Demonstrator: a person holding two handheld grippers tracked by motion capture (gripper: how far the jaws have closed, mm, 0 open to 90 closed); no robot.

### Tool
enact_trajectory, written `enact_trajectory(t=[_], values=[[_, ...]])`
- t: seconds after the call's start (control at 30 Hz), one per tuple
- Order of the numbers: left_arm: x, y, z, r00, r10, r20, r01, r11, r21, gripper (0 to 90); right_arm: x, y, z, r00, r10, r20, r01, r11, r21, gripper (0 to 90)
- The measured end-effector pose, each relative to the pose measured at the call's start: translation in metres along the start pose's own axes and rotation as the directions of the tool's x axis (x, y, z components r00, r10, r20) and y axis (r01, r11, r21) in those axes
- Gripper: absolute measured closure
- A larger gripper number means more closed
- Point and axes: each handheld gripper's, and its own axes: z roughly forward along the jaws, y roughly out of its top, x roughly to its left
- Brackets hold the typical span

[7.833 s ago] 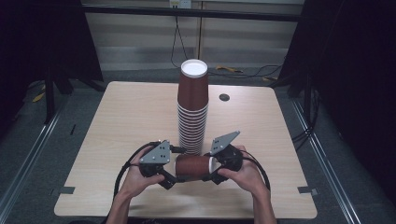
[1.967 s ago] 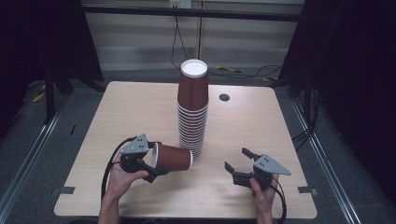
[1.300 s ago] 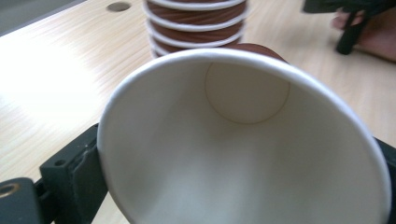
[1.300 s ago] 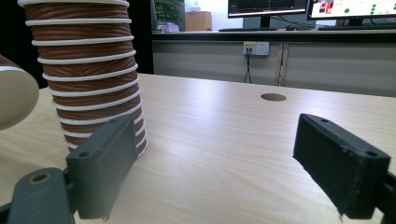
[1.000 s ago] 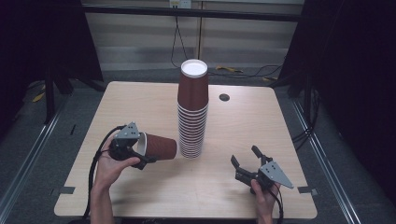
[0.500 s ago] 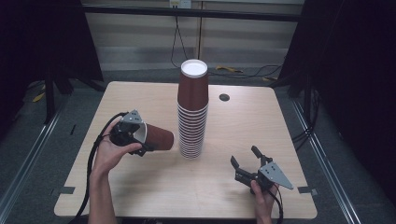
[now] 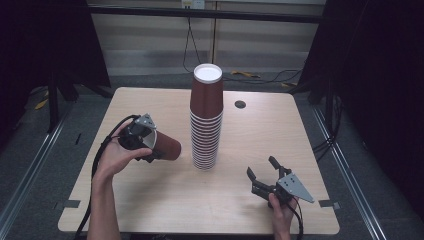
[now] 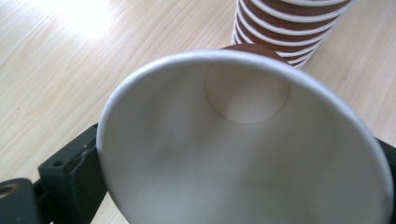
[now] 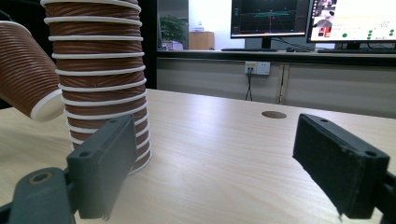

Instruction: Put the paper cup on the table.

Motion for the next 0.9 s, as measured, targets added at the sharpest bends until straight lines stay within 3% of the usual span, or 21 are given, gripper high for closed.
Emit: enact_trajectory(t=[0.07, 0.1, 0.13, 0.2, 0.4, 0.47, 0.53, 0.6, 0.7, 0.8, 0.87, 0.9], values=[[0.003, 0.003, -0.001, 0.9992, 0.038, -0.008, -0.038, 0.9978, 0.054, 3.3, 0.0, 0.0, 0.0, 1.0, -0.001, -0.003, 0.001, 1.0, 0.0, 13.9], [0.002, 0.004, 0.0, 0.9998, 0.014, -0.013, -0.013, 0.9988, 0.047, 3.3, 0.0, 0.0, 0.0, 1.0, -0.001, -0.005, 0.001, 1.0, 0.003, 14.0], [0.004, 0.005, 0.0, 0.9994, 0.032, -0.015, -0.031, 0.9976, 0.063, 3.2, -0.001, 0.0, 0.0, 1.0, 0.0, -0.009, 0.0, 1.0, 0.003, 14.0], [0.003, 0.006, 0.001, 0.9997, 0.016, -0.017, -0.015, 0.9979, 0.064, 3.2, -0.001, 0.0, 0.0, 0.9999, 0.0, -0.013, 0.0, 1.0, 0.001, 14.1], [0.007, 0.012, 0.005, 0.9981, 0.057, -0.026, -0.052, 0.9888, 0.14, 2.9, -0.001, 0.0, 0.0, 0.9999, 0.0, -0.014, 0.0, 1.0, 0.001, 14.1], [0.007, 0.013, 0.008, 0.9988, 0.039, -0.03, -0.034, 0.9887, 0.146, 2.8, -0.001, 0.0, 0.0, 0.9999, 0.0, -0.016, 0.0, 1.0, 0.002, 14.2], [0.008, 0.017, 0.009, 0.9965, 0.07, -0.045, -0.06, 0.9792, 0.194, 2.5, -0.001, 0.0, 0.0, 0.9998, 0.001, -0.018, -0.001, 1.0, 0.003, 14.2], [0.004, 0.02, 0.009, 0.9935, 0.085, -0.076, -0.066, 0.9742, 0.216, 2.4, -0.001, 0.0, 0.0, 0.9998, 0.001, -0.018, -0.001, 1.0, 0.003, 14.2], [0.003, 0.024, 0.012, 0.9945, 0.095, -0.044, -0.082, 0.9696, 0.231, 2.4, -0.001, 0.0, 0.001, 0.9998, 0.003, -0.021, -0.003, 1.0, 0.002, 14.2], [0.005, 0.025, 0.017, 0.9938, 0.09, -0.065, -0.07, 0.9614, 0.266, 2.2, -0.001, 0.0, 0.001, 0.9998, 0.002, -0.021, -0.002, 1.0, 0.002, 14.2], [0.006, 0.026, 0.019, 0.992, 0.111, -0.061, -0.089, 0.9537, 0.287, 2.1, -0.001, 0.0, 0.001, 0.9998, 0.004, -0.022, -0.004, 1.0, 0.004, 14.2], [0.005, 0.026, 0.02, 0.9925, 0.107, -0.06, -0.086, 0.9565, 0.279, 2.0, -0.001, 0.0, 0.001, 0.9997, 0.003, -0.022, -0.003, 1.0, 0.004, 14.2]])
